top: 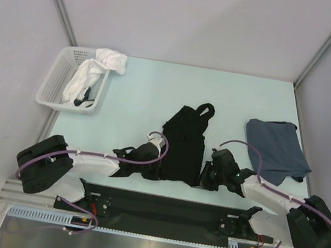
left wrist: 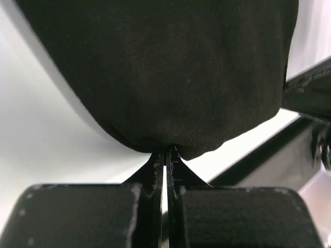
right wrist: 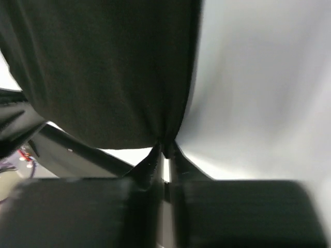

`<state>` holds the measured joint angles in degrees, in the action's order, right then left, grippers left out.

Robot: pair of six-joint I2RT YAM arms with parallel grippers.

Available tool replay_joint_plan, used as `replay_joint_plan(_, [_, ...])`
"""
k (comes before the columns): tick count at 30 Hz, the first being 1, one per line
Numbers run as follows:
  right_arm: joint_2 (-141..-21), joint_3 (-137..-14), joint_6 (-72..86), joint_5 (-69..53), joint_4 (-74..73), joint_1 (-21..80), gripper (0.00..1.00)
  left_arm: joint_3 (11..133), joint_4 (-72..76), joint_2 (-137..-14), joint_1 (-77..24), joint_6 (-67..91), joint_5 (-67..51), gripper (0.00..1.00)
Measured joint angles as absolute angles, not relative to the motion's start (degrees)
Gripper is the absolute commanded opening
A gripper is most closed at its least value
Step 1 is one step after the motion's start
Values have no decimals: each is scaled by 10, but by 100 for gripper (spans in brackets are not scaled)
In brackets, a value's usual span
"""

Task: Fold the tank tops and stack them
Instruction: Fold the tank top

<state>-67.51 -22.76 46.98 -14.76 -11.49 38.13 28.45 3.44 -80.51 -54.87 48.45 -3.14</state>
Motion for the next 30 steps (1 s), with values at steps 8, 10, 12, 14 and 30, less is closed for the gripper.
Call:
replay_joint_plan(8, [-568,-253,481,-67,-260,386,52,279,29,-799,-592,528,-22,0])
replay_joint_plan(10, [-575,-302,461,-38,-308,371,50,279,27,-798,-593,532,-18,0])
replay_joint_plan(12, [-601,-368,435,-13,-331,352,50,277,27,-797,-594,536,-17,0])
replay_joint_plan(14, [-635,-434,412,10,-338,340,50,273,28,-794,-594,539,-16,0])
replay_joint_plan(30, [-1158,-905,335,81,-291,331,43,237,61,-771,-595,555,-14,0])
